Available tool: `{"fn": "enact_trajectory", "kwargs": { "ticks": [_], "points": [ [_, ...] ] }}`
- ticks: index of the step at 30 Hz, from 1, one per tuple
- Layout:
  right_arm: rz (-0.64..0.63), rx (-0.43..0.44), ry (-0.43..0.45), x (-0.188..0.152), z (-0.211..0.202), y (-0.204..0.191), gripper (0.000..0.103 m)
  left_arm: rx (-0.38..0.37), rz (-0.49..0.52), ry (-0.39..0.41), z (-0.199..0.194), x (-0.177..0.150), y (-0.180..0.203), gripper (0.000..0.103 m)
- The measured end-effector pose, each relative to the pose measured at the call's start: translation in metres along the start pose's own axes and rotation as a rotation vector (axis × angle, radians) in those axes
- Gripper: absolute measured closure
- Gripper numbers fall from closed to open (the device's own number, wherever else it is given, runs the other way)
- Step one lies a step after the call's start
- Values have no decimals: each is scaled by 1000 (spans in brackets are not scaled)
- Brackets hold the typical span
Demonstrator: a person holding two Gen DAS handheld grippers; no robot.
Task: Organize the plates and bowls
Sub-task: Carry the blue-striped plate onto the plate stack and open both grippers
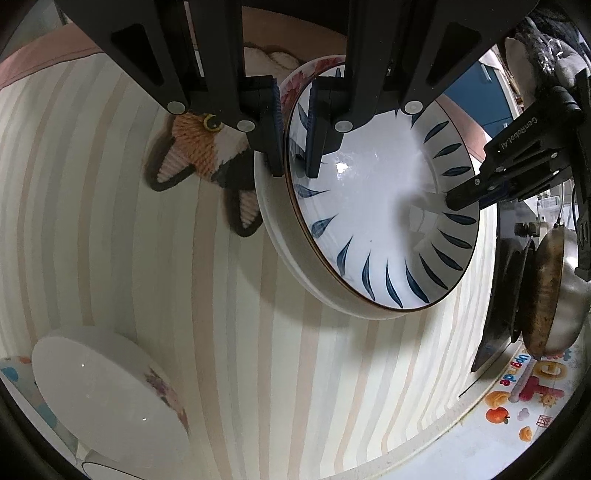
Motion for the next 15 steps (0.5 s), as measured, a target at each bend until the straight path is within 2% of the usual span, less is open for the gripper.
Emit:
{"fn": "enact_trajectory", "kwargs": {
  "ticks": [15],
  "points": [
    [-19,-32,-21,4,3,-13,87,39,11,-14,8,-3,13,81]
  ]
}}
Point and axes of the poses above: each gripper's, at about its wrist camera, not at the fingertips, and z roughly the way its jaws point, y to its right, x to its top, the point moved 8 cm from there along z, roughly the way its jaws point, and after that the axes turned 5 degrees about y, right-handed, at the moved point
